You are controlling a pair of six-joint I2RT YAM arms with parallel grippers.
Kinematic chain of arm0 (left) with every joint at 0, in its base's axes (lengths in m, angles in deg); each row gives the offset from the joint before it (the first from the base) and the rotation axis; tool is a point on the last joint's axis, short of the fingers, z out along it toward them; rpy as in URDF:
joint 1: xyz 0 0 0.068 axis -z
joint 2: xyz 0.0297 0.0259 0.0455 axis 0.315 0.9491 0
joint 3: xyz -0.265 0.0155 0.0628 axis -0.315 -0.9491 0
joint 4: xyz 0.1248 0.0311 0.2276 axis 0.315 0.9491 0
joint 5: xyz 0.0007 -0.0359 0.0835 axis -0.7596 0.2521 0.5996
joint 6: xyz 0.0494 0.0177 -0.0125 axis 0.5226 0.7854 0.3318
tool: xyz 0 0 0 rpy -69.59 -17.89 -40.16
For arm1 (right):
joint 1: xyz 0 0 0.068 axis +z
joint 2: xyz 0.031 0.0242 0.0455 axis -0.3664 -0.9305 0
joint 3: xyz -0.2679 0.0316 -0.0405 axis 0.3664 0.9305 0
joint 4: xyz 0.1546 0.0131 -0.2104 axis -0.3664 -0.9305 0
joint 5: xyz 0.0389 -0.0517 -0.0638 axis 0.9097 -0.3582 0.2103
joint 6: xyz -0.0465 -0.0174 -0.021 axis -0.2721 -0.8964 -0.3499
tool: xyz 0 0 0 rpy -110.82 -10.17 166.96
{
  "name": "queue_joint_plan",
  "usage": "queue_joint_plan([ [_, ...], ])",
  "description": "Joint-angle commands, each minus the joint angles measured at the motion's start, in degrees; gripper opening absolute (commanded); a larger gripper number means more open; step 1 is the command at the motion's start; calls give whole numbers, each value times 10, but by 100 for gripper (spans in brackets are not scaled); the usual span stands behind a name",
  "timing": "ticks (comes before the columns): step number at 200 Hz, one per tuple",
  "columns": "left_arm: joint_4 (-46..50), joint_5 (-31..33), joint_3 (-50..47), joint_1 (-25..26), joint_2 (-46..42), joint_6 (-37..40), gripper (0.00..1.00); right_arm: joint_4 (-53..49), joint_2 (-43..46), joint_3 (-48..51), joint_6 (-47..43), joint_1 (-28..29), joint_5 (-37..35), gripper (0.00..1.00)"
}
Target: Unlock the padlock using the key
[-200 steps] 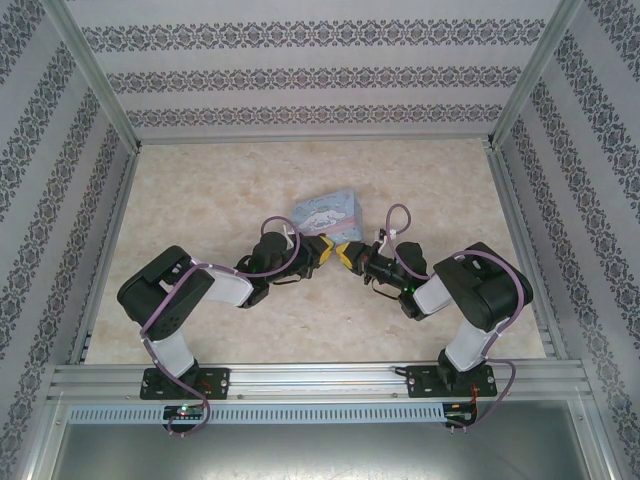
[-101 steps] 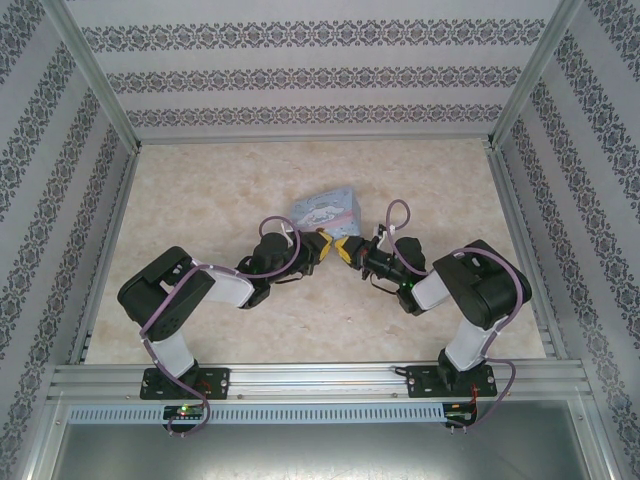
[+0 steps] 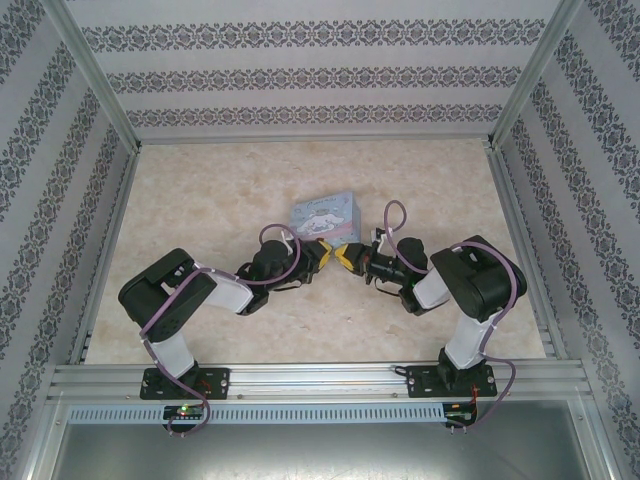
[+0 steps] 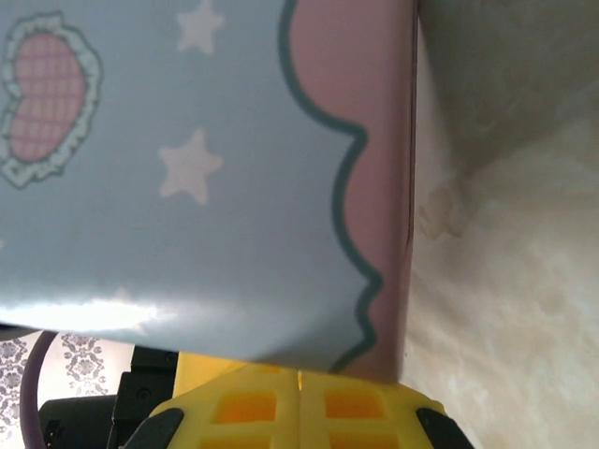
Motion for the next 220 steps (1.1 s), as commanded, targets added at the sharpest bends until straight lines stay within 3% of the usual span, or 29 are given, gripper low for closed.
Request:
queue_joint_plan([
  [1, -81, -86, -7, 34, -18, -17, 0, 16, -9, -7, -17, -10, -25, 0],
  [102, -121, -74, -24, 34, -16, -28, 0, 16, -6, 30, -11, -5, -62, 0],
  [174, -119, -81, -12, 35, -6, -21, 0, 16, 9, -43, -11, 37, -27, 0],
  [197, -125, -92, -5, 37, 0, -19, 0, 14, -1, -13, 3, -4, -58, 0],
  [220, -124, -102, 0, 39, 3, -15, 0, 16, -15, -44, 5, 3, -20, 0],
])
